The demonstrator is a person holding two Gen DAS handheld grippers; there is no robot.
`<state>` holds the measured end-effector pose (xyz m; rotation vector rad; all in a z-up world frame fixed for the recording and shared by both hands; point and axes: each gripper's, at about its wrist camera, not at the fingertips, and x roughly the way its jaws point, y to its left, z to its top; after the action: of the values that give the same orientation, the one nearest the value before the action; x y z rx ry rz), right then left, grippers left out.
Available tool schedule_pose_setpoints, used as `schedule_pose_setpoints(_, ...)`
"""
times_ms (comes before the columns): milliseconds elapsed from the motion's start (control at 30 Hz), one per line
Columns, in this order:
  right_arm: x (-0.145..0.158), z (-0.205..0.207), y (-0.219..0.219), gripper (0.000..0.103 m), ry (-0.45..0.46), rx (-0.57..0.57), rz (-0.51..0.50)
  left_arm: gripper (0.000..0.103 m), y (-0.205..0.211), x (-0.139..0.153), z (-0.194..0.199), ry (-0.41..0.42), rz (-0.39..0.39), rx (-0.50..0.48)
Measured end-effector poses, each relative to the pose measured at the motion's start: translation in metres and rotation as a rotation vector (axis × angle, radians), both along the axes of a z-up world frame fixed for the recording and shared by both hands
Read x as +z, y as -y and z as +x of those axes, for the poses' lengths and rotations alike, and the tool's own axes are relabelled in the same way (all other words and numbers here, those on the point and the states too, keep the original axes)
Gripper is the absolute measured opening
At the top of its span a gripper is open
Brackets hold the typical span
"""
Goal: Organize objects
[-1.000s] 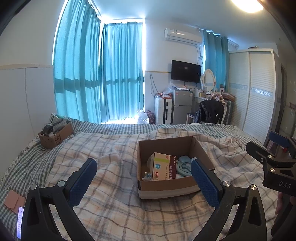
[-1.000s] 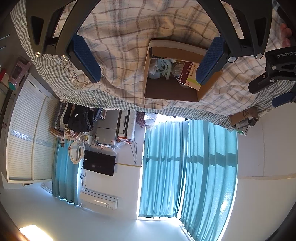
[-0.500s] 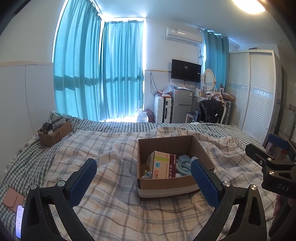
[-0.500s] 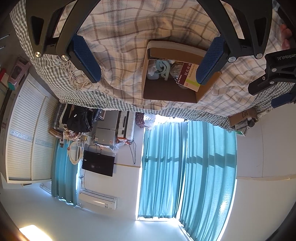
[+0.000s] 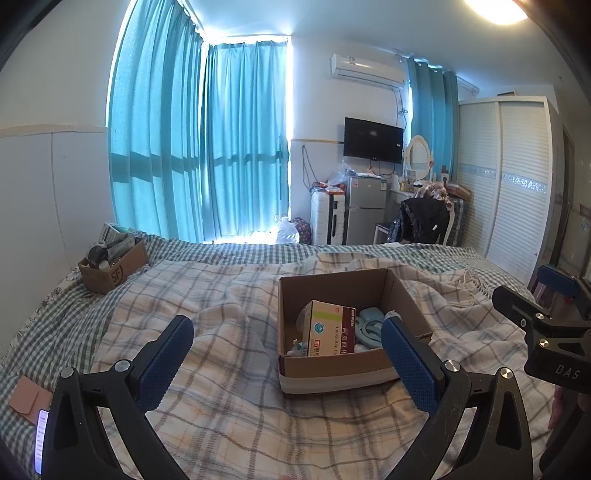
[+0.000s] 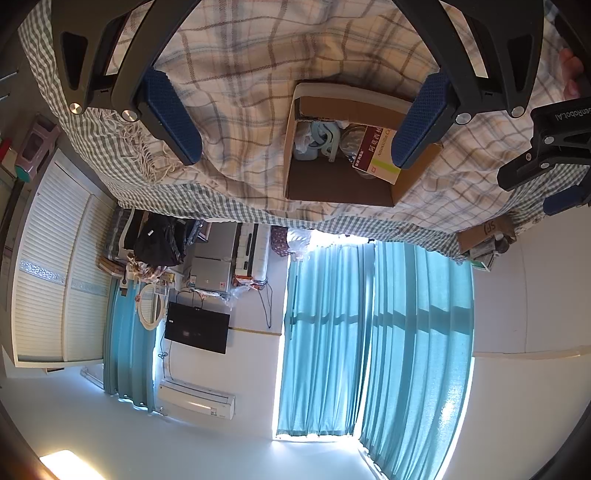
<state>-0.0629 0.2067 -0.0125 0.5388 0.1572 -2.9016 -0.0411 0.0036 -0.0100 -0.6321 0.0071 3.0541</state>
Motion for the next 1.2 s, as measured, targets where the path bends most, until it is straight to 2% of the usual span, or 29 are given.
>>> schedule_pose_setpoints(1200, -0.0017, -0.0014, 0.0022, 0.103, 0.004, -0.001, 0.007, 0.103, -0.0026, -0.0017, 0.0015, 0.002, -0.004, 0.005)
